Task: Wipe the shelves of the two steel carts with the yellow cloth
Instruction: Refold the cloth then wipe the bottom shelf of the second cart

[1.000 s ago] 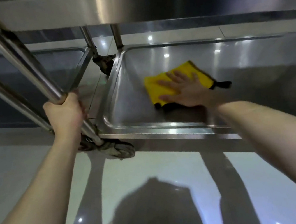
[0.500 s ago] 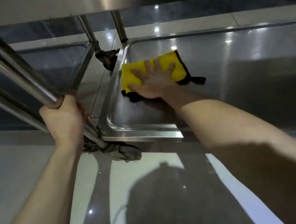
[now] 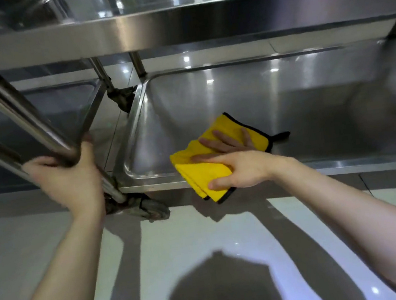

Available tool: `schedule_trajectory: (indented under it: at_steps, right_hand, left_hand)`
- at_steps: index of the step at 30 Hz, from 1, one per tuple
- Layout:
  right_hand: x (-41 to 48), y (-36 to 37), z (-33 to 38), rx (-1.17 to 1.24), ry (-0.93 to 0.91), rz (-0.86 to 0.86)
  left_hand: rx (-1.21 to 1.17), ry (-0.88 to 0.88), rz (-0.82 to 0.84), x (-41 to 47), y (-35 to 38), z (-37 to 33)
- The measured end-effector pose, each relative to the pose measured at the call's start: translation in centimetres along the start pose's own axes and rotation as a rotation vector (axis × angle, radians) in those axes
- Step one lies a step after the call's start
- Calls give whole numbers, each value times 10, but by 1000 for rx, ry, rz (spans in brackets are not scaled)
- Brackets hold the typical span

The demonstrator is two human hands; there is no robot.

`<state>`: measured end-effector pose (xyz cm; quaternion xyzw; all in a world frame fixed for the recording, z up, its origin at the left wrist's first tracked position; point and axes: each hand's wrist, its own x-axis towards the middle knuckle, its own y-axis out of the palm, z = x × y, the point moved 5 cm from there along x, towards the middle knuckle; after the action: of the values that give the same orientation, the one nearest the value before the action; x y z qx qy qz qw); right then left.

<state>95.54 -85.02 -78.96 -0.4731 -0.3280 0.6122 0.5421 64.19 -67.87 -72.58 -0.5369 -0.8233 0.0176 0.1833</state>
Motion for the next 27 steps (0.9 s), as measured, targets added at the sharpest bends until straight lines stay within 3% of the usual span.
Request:
schedule_trajectory:
  at_steps: [2,6,9,12,16,21,24,27]
  right_hand:
    - [-14,-9,-26,72,137,-38]
    - [-15,-7,-33,21,318,-171]
    - [-12,3,-26,-63,321,-202]
    - [-16,-5,-50,-75,236,-208]
    - [-23,-32,-132,-98,231,-201]
    - [0,-80,-234,-86,523,-243]
    - [42,-96,-248,-42,624,-266]
    - [97,-104,-224,-21,602,-269]
  left_hand:
    - [28,167,28,-50,-2,-3]
    - [233,602,433,-132,53,-22]
    - [447,629,650,-144,106,-32]
    - [550,648,763,-152,138,-27]
    - [722,719,749,-156,147,-15]
    - [734,749,688,-156,148,-16]
    - [748,745,667,-159,151,-18]
    - [754,743,653,-158,156,-19]
